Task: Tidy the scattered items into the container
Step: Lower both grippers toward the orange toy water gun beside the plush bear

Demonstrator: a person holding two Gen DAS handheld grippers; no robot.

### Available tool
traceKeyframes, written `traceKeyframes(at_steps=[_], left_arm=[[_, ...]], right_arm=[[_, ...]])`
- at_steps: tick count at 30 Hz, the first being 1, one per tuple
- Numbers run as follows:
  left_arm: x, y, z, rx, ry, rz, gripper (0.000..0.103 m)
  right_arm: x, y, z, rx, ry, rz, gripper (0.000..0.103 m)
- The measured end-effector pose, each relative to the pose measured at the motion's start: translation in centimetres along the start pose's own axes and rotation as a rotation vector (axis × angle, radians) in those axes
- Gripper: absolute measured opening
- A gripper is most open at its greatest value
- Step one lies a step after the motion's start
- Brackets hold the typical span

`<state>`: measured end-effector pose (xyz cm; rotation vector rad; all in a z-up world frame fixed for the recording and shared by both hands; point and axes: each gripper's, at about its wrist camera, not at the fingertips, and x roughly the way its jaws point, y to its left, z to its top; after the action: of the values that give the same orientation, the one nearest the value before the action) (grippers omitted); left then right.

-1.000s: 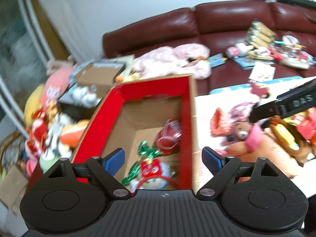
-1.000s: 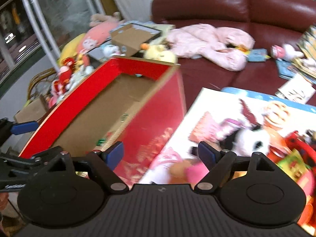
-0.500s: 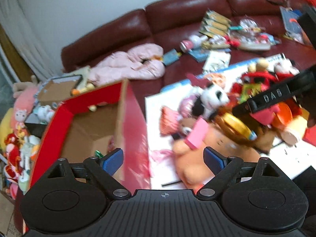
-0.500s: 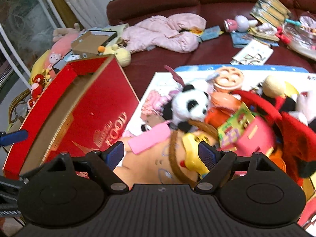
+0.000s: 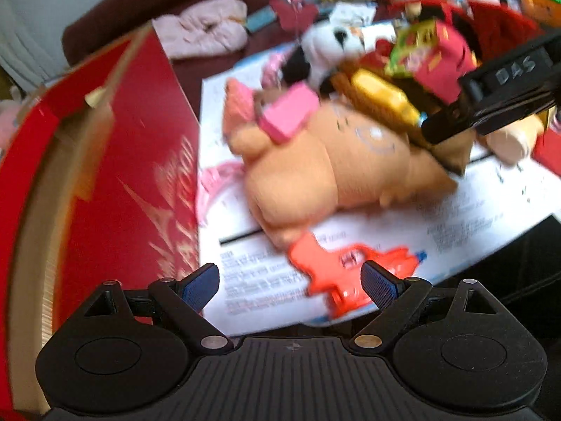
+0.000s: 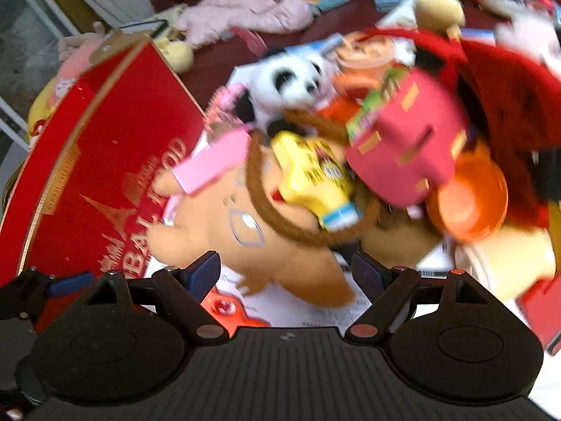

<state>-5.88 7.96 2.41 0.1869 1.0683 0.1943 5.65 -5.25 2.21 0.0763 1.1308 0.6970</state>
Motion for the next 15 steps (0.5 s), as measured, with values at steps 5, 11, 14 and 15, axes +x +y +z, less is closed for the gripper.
traceKeyframes(at_steps=[5, 11, 14, 15], left_arm=[[1.9, -0.1, -1.5, 0.025, 0.042, 0.008, 0.094], [3.2, -0.1, -2.6, 0.037, 0.055, -0.014, 0.094], [4.1, -0.2, -3.0, 0.039, 0.067, -0.025, 0.094], [4.3, -0.1, -3.0, 0.038, 0.071, -0.028, 0.094]], right_arm=[[1.4, 0.5, -1.6, -0.017, 0.075, -0.005, 0.085], [3.7, 1.7, -2.7, -0.012, 0.182, -0.003, 0.085], [4.6, 1.9, -3.5, 0.005, 0.222, 0.007, 0.085], [4.8, 2.0, -3.7, 0.005, 0.231, 0.007, 0.084]])
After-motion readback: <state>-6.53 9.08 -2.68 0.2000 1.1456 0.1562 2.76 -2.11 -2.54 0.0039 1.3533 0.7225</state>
